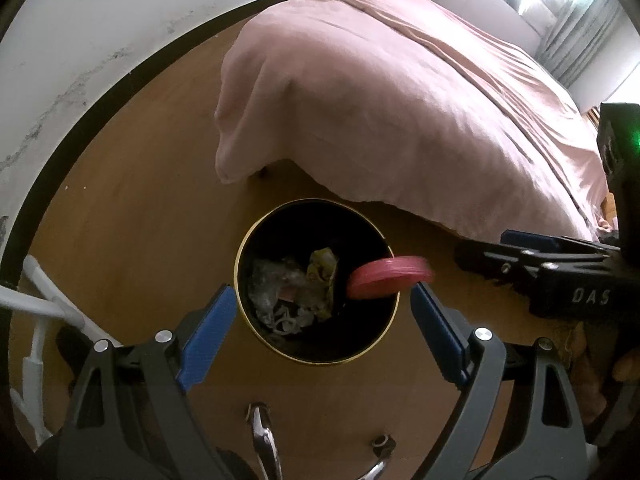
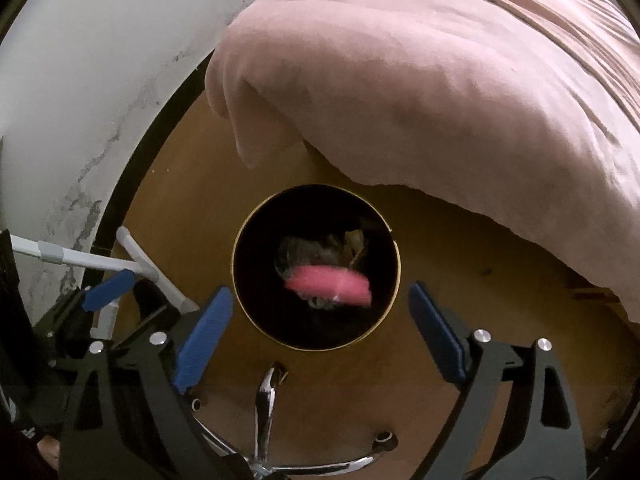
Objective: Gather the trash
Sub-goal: 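Move both open tools back to the desk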
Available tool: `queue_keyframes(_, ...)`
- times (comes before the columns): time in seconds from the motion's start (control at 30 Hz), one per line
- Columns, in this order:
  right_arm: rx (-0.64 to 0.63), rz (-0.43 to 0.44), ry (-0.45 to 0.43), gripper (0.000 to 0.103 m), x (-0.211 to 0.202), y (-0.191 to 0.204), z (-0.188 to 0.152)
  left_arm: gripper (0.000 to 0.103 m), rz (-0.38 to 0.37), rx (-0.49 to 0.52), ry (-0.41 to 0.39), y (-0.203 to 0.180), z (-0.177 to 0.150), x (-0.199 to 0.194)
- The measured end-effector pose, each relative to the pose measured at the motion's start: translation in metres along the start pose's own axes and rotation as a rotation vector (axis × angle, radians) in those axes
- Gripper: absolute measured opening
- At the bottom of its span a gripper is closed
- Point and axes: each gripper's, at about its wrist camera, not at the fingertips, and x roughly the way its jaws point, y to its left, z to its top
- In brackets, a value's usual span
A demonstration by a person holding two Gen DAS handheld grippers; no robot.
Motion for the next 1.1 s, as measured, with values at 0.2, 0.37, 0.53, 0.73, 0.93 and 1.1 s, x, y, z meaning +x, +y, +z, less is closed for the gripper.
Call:
queue_keyframes(0.2,0.002,-0.018,-0.068,0.088,-0.02,0.002,0.003,0.086,-0.009,0.005,-0.039,-0.006,0.0,-0.021)
queue_keyframes(0.37,-0.007,-0.053,-0.201,0.088,-0.077,0.007,0.011,0.089,-0.022,0.079,-0.109,-0.032,0.004,-0.08)
queue_keyframes(0.53,-0.039,0.007,-0.329,0.088,-0.147,0.038,0.012,0.091,0.012,0.113,-0.187,-0.028,-0.002,-0.174)
queue_keyframes(0.73,-0.283,0.135,-0.381,0.088,-0.19,0.16,-0.006,0.093,0.193,0.084,-0.316,0.028,-0.04,-0.298)
queue_keyframes(0.93,-0.623,0.323,-0.353,0.088,-0.2,0.332,-0.044,0.093,0.515,-0.192,-0.378,0.149,-0.12,-0.404)
queue_keyframes(1.1,-0.877,0.429,-0.264,0.088,-0.188,0.469,-0.092,0.093,0.709,-0.525,-0.372,0.25,-0.205,-0.465)
